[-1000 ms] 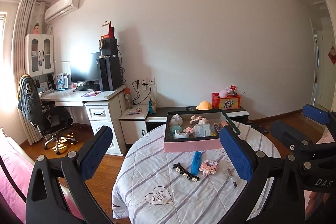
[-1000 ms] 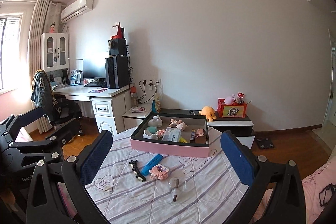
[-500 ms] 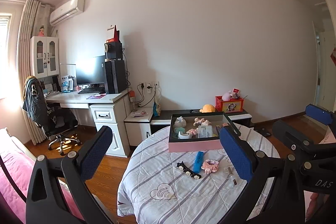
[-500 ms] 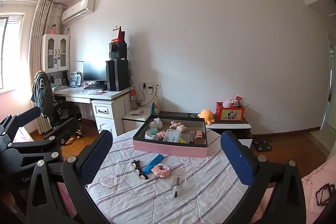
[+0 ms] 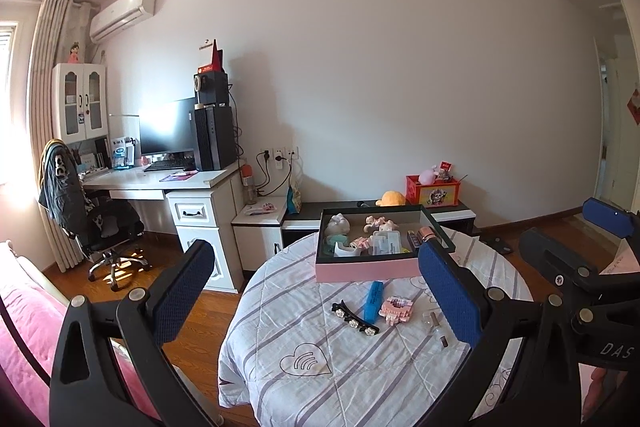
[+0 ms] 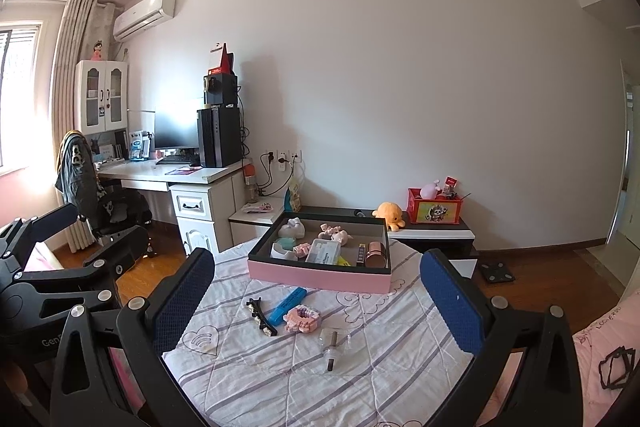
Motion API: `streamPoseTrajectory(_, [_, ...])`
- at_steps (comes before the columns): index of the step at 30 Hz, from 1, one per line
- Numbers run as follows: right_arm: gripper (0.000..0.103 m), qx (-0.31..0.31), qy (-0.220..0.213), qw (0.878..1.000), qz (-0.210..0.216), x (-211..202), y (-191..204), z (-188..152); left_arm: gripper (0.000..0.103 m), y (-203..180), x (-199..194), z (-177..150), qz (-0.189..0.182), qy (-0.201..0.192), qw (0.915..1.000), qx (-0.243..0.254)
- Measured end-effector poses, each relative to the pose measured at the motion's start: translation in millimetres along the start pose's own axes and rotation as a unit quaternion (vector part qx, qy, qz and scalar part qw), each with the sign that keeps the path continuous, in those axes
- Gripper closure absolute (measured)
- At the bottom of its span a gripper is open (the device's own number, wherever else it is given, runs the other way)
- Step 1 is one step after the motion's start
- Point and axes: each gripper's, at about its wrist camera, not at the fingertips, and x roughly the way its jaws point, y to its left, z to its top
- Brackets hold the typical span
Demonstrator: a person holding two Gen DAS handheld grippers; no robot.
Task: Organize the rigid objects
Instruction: 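Withdraw both tools from the box and hold them above the bed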
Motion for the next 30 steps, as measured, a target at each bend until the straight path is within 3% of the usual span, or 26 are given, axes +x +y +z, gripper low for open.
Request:
streamPoseTrajectory(11, [0.000,0.004,0.015,1.000,-0.007,12.1,-6.6,-7.1,0.000,-4.9,16.7,-8.4,-0.014,0.020,0.9997,0.003])
streamPoseTrajectory(17, [0.000,0.006,0.044,0.999,-0.008,37.0,-10.2,-22.5,0.000,-6.5,44.2,-26.2,-0.024,0.059,0.9979,0.008])
streamPoseTrajectory(21, [0.000,0.008,0.085,0.996,-0.012,69.3,-16.4,-46.8,0.000,-8.1,77.8,-50.5,-0.041,0.108,0.9933,0.007])
streamPoseTrajectory(30, [0.000,0.010,0.203,0.979,-0.018,155.5,-31.3,-116.2,0.000,-11.4,147.3,-111.2,-0.033,0.211,0.9767,0.017])
